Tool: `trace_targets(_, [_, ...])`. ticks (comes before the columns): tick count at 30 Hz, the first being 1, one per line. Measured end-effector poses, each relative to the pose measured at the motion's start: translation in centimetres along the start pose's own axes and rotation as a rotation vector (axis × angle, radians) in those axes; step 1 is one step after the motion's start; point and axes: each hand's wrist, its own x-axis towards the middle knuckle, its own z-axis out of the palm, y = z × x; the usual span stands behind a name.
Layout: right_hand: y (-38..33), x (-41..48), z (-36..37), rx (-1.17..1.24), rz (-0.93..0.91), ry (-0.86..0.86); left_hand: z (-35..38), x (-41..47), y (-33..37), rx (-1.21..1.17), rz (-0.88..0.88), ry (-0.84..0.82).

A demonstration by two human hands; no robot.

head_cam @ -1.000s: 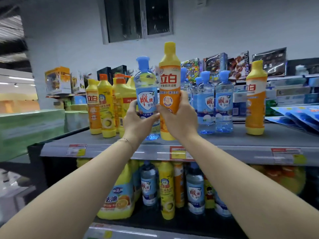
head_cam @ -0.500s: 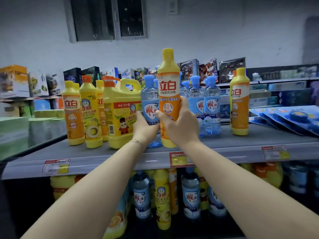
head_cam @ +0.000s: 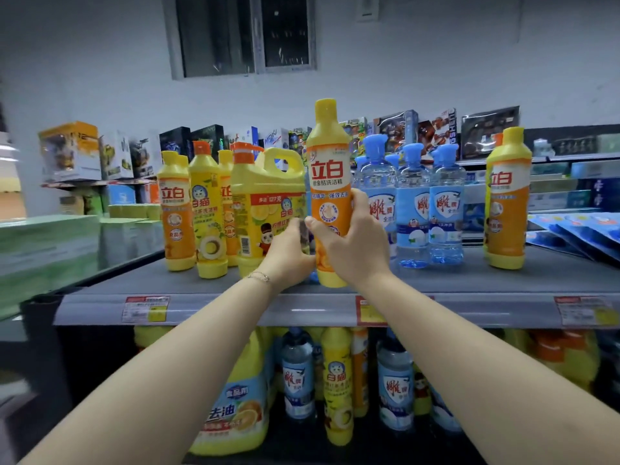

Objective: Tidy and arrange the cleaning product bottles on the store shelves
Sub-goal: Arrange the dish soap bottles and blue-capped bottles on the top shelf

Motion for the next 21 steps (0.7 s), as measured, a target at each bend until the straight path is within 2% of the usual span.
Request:
trace_targets(8, [-3.4,-0.4,4.7,0.132,-0.033,-0.078,-7.8,-3.3,-2.5,0.278,0.185,0.064])
trace_targets(13, [-5.8,-1.1,8.3,0.198,-0.042,-0.158,-11.6,-6.2,-4.5,0.107,0.146,-0.069])
trace_targets(15, [-7.0,-1.3,10.0,0.226,-0.043,-0.19,-12.3,-6.6,-5.2,0.068,0.119,0.001])
trace_targets(21, [-10.1,-1.3,14.7,0.298,-0.023,-0.255,-14.0,-5.8,-7.3,0.097,-0.003,0.355])
